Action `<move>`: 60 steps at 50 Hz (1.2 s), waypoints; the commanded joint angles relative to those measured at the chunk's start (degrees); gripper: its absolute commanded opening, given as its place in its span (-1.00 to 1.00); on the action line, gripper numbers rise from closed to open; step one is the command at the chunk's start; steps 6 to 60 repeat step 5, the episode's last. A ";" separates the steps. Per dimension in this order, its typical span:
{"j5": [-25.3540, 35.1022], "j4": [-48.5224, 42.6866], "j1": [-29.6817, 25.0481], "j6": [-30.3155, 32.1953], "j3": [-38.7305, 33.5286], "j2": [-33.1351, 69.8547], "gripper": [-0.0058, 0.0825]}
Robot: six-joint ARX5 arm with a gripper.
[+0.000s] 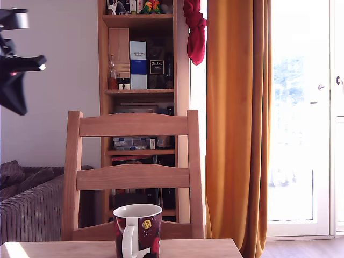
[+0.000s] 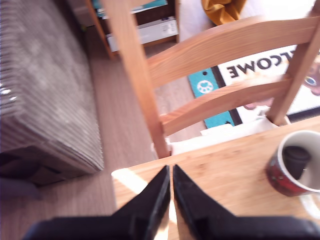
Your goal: Pick the grey coffee capsule and place it inside the red coffee cup
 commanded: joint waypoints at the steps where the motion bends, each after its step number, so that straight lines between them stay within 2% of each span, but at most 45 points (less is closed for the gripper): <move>1: 0.83 1.70 1.97 0.52 -2.47 -2.21 -0.91; 5: 1.95 2.43 3.69 0.52 -3.69 -4.50 -0.91; 60: 1.95 2.43 3.69 0.52 -3.69 -4.50 -0.91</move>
